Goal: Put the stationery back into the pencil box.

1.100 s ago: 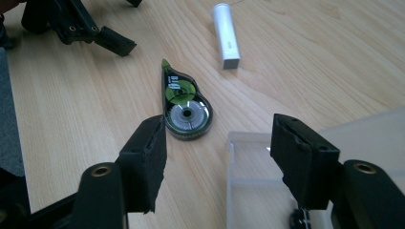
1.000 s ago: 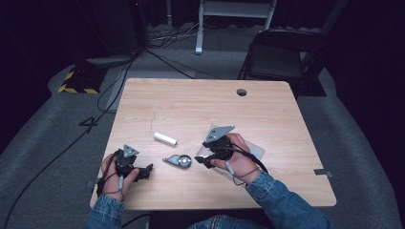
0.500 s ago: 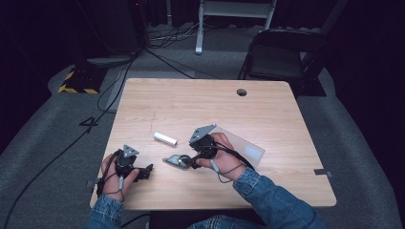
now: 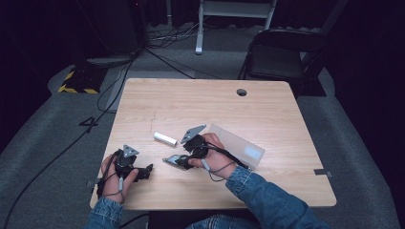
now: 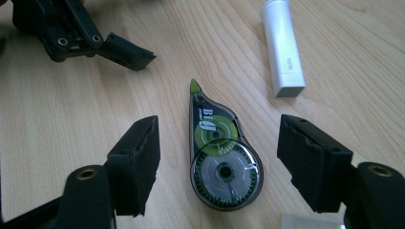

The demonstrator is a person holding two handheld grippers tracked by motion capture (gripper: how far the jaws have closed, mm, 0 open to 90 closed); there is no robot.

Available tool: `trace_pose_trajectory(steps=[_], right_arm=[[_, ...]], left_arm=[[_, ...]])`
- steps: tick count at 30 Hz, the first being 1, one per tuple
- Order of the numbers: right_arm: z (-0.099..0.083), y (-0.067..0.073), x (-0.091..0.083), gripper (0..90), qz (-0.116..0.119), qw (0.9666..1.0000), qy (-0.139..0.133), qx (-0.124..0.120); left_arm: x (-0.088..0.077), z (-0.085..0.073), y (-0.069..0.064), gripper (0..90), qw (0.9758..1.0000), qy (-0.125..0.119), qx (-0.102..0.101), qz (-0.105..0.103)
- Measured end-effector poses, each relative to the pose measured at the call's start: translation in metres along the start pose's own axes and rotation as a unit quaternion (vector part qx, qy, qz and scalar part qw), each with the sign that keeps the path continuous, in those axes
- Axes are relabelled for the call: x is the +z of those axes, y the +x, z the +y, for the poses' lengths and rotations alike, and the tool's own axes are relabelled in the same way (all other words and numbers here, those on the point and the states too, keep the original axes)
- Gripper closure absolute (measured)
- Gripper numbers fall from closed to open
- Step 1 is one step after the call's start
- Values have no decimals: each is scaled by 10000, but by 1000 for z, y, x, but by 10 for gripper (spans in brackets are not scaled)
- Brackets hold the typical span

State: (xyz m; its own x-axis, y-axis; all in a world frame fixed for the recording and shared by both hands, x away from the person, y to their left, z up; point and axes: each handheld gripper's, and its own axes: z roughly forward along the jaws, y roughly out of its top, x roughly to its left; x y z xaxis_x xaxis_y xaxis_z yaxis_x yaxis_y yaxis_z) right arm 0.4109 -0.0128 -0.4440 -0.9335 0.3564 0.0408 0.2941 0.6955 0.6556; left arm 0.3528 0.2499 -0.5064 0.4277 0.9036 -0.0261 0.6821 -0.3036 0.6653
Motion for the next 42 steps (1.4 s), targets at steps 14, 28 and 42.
trace_pose_trajectory(steps=[14,28,42], right_arm=[[3,4,33,313,142,9997,152,-96],[-2,5,57,353,-17,9996,225,-166],[-2,5,52,539,-102,9989,366,-280]], left_arm=[[0,0,0,2,10000,-6,-6,8],[0,0,0,1,10000,-4,-11,13],[0,0,0,1,10000,7,-10,7]])
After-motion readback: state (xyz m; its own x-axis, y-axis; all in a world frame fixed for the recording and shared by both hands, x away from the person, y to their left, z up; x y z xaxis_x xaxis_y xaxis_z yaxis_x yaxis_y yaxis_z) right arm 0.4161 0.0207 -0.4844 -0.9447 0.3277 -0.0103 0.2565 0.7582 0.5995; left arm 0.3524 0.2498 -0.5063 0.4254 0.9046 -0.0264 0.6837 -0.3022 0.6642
